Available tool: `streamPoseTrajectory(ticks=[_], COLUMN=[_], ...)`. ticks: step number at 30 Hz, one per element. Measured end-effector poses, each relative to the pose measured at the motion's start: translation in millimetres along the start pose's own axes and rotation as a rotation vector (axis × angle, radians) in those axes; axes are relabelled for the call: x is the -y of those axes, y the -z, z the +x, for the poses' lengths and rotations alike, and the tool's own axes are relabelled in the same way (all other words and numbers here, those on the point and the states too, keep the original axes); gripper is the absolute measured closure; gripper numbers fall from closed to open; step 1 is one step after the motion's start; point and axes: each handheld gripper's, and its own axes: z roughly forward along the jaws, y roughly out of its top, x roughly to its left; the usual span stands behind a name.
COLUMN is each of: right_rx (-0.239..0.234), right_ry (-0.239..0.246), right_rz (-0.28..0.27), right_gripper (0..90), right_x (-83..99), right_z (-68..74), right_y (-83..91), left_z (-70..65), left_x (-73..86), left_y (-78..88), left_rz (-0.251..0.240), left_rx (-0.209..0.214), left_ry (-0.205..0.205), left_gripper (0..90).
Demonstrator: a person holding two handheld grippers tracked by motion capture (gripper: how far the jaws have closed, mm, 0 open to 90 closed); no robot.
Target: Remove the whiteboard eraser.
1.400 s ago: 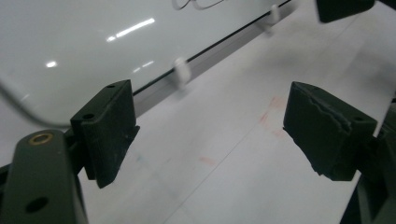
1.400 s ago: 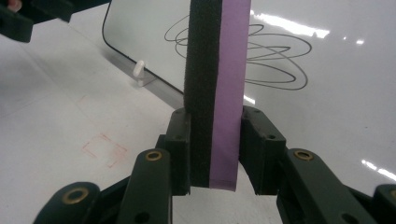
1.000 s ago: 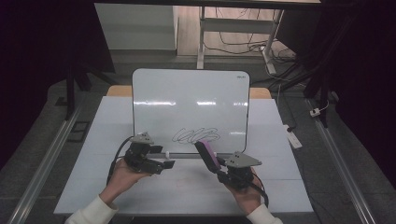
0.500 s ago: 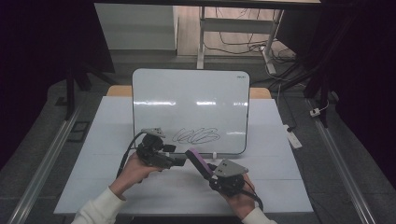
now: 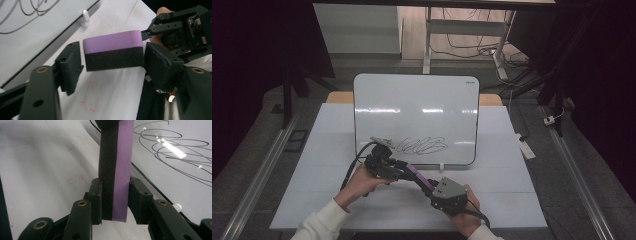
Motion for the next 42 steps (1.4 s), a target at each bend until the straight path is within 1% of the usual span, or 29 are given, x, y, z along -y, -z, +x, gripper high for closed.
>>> streamPoseTrajectory(ticks=[1, 3, 7, 9, 11, 14, 17, 18, 21, 24, 25, 28, 31, 36, 39, 42], right_rx=[-0.001, 0.005, -0.011, -0.032, -0.052, -0.114, -0.170, -0.185, -0.226, -0.288, -0.297, -0.317, -0.360, -0.466, -0.511, -0.545], right_ry=[0.004, 0.015, 0.002, -0.011, -0.035, -0.087, -0.128, -0.143, -0.184, -0.234, -0.242, -0.251, -0.260, -0.266, -0.265, -0.262], right_rz=[0.000, 0.004, 0.010, 0.014, 0.014, 0.002, -0.021, -0.033, -0.042, -0.038, -0.035, -0.027, -0.021, -0.015, -0.019, -0.016], right_gripper=[65.2, 65.1, 63.5, 60.8, 54.7, 47.0, 40.9, 39.8, 35.8, 32.9, 32.3, 30.8, 29.4, 28.8, 29.0, 29.4], right_x=[-0.2, 0.0, 0.7, 1.1, 1.6, 2.3, 3.5, 4.0, 4.8, 6.0, 6.3, 6.1, 4.6, 3.5, 2.8, 2.1], right_z=[0.5, 1.1, 0.3, -0.9, -3.1, -10.6, -19.3, -22.1, -31.4, -40.1, -41.8, -43.5, -43.4, -41.9, -40.8, -39.7], right_y=[0.0, -0.3, -1.5, -2.5, -2.9, -1.7, 2.3, 4.2, 7.7, 7.9, 7.7, 6.7, 4.3, 0.3, -0.3, -1.5], left_z=[-0.1, -0.2, -0.6, -2.0, -3.8, -4.9, -6.0, -6.1, -6.9, -8.8, -9.6, -12.1, -14.8, -20.7, -25.0, -28.4], left_x=[0.1, 0.1, 0.6, 0.9, 1.4, 2.3, 3.5, 4.0, 5.4, 6.5, 6.8, 7.8, 8.2, 9.3, 9.9, 10.3], left_y=[-0.6, -0.7, -0.6, -0.5, -0.3, 0.7, 1.8, 2.1, 3.2, 4.2, 4.4, 4.2, 2.5, -1.1, -1.7, -2.2], left_rz=[0.001, 0.004, 0.008, 0.010, 0.011, 0.014, 0.029, 0.033, 0.036, 0.041, 0.041, 0.044, 0.051, 0.070, 0.073, 0.079], left_rx=[0.002, -0.004, -0.012, -0.015, -0.027, -0.028, -0.036, -0.038, -0.033, -0.032, -0.031, -0.018, 0.000, 0.039, 0.069, 0.092], left_ry=[-0.003, -0.003, -0.014, -0.029, -0.044, -0.070, -0.109, -0.121, -0.152, -0.181, -0.190, -0.219, -0.248, -0.304, -0.334, -0.366], left_gripper=[36.2, 37.7, 39.5, 39.9, 40.0, 40.2, 40.3, 40.2, 40.2, 40.2, 40.3, 40.3, 40.2, 40.2, 40.2, 40.2])
